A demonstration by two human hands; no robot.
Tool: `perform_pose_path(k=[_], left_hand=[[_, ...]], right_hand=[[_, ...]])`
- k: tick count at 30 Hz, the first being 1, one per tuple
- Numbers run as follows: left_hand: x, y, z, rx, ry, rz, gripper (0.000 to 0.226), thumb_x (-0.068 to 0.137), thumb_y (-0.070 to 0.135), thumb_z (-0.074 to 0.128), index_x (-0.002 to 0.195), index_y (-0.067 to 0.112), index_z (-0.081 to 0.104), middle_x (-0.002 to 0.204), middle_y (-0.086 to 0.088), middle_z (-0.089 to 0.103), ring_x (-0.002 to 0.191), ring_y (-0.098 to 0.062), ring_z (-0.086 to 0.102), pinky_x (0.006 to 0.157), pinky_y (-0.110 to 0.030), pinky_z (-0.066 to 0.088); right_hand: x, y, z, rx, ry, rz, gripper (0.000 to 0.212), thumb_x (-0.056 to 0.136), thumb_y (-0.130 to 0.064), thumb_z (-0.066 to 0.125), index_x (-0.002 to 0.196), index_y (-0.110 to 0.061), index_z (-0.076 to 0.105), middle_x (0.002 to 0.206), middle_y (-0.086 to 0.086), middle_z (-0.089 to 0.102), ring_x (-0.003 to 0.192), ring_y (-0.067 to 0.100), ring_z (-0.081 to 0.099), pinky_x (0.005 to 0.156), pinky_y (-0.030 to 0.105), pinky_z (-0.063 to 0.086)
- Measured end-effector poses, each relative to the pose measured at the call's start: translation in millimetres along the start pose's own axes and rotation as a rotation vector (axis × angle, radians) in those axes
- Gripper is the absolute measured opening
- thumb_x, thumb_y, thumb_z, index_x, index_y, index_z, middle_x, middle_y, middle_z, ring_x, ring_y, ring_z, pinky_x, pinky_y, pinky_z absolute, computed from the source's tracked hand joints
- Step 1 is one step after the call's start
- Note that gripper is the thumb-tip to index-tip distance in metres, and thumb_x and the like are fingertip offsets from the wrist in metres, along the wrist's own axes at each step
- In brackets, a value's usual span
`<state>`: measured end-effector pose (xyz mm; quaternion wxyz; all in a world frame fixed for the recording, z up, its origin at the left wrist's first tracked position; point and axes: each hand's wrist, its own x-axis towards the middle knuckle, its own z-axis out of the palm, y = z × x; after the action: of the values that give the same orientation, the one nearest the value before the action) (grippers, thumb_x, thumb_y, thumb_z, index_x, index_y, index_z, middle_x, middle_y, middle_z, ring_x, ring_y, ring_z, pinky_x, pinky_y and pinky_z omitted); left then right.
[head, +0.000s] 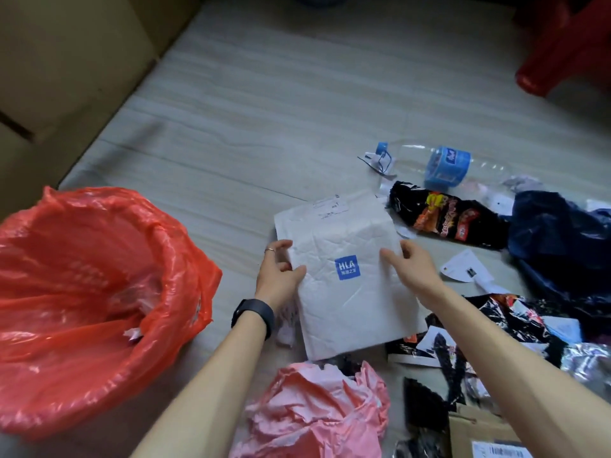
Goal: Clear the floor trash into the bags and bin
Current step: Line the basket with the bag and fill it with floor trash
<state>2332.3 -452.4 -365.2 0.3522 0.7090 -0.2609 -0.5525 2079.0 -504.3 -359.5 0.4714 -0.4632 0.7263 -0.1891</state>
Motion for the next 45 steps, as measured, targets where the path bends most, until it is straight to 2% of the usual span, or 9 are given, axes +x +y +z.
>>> perform_pose_path(k=[3,8,11,15,18,22,31,38,45], left_hand=[[-5,20,-15,-0.189,-0.117,-0.005,0.054,0.083,-0.004,0.071,0.126,0.023,0.054,0.114,-0.010,0.063,0.098,-0.022,0.065,0.070,-0.031,0.058],[-41,66,-40,0.173,-0.239,0.068,0.084,0.071,0.003,0.084,0.143,0.017,0.043,0.132,0.002,0.055,0.109,-0.015,0.061,0.071,-0.014,0.049],[-72,95,-60,0.647,-0.206,0.257,0.059,0.077,0.021,0.081,0.130,0.016,0.057,0.119,0.004,0.062,0.110,-0.014,0.059,0.081,-0.014,0.046],[-122,128,-85,0.966,-0.033,0.496,0.022,0.082,0.042,0.074,0.079,0.021,0.066,0.076,0.002,0.057,0.076,-0.017,0.053,0.058,-0.024,0.033],[-158,144,-104,0.701,-0.001,0.592,0.026,0.080,0.036,0.078,0.067,0.022,0.061,0.075,0.005,0.058,0.076,-0.010,0.053,0.063,-0.020,0.036],[-198,156,-122,0.021,-0.267,0.383,0.028,0.084,0.017,0.075,0.110,0.013,0.067,0.100,0.000,0.075,0.094,-0.016,0.070,0.072,-0.022,0.055],[-237,146,-124,0.030,-0.022,0.407,0.030,0.081,0.012,0.079,0.106,0.007,0.062,0.097,-0.006,0.075,0.082,-0.018,0.073,0.063,-0.025,0.056],[-253,142,-132,0.002,-0.334,0.246,0.056,0.083,-0.002,0.073,0.128,0.019,0.048,0.118,-0.010,0.069,0.106,-0.030,0.068,0.079,-0.047,0.058],[-252,155,-126,-0.296,-0.294,0.229,0.055,0.079,-0.020,0.061,0.126,0.007,0.055,0.113,-0.024,0.066,0.098,-0.038,0.065,0.077,-0.041,0.059]], right_hand=[[-16,-19,-11,0.113,0.009,-0.061,0.023,0.089,-0.028,0.069,0.109,-0.022,0.059,0.106,0.004,0.071,0.088,0.020,0.070,0.077,0.040,0.055],[-58,-48,-36,0.266,-0.194,-0.294,0.093,0.070,0.009,0.072,0.137,-0.048,0.043,0.124,-0.007,0.060,0.099,0.011,0.069,0.080,0.028,0.058],[-89,-61,-51,-0.065,-0.169,-0.405,0.069,0.073,-0.004,0.078,0.129,-0.040,0.059,0.125,-0.013,0.062,0.105,0.007,0.064,0.090,0.020,0.051],[-130,-82,-62,-0.278,0.077,-0.603,0.017,0.080,-0.031,0.079,0.096,-0.035,0.073,0.087,-0.017,0.063,0.082,0.008,0.058,0.068,0.015,0.039],[-156,-102,-71,-0.128,0.072,-0.631,0.014,0.081,-0.035,0.078,0.092,-0.029,0.071,0.096,-0.016,0.060,0.091,-0.001,0.055,0.072,0.012,0.040],[-189,-126,-73,0.419,-0.166,-0.474,0.021,0.085,-0.030,0.073,0.104,-0.022,0.073,0.098,-0.007,0.076,0.087,0.006,0.070,0.067,0.015,0.052],[-214,-124,-70,0.635,-0.694,-0.215,0.071,0.072,-0.002,0.085,0.133,-0.015,0.050,0.126,0.020,0.064,0.115,0.040,0.063,0.091,0.061,0.052],[-218,-113,-69,0.710,-0.527,-0.147,0.057,0.071,0.009,0.074,0.125,-0.004,0.059,0.117,0.022,0.068,0.100,0.041,0.069,0.072,0.045,0.060],[-216,-115,-71,0.939,-0.586,-0.187,0.059,0.070,0.016,0.065,0.122,-0.012,0.065,0.122,0.025,0.065,0.105,0.038,0.068,0.080,0.044,0.060]])
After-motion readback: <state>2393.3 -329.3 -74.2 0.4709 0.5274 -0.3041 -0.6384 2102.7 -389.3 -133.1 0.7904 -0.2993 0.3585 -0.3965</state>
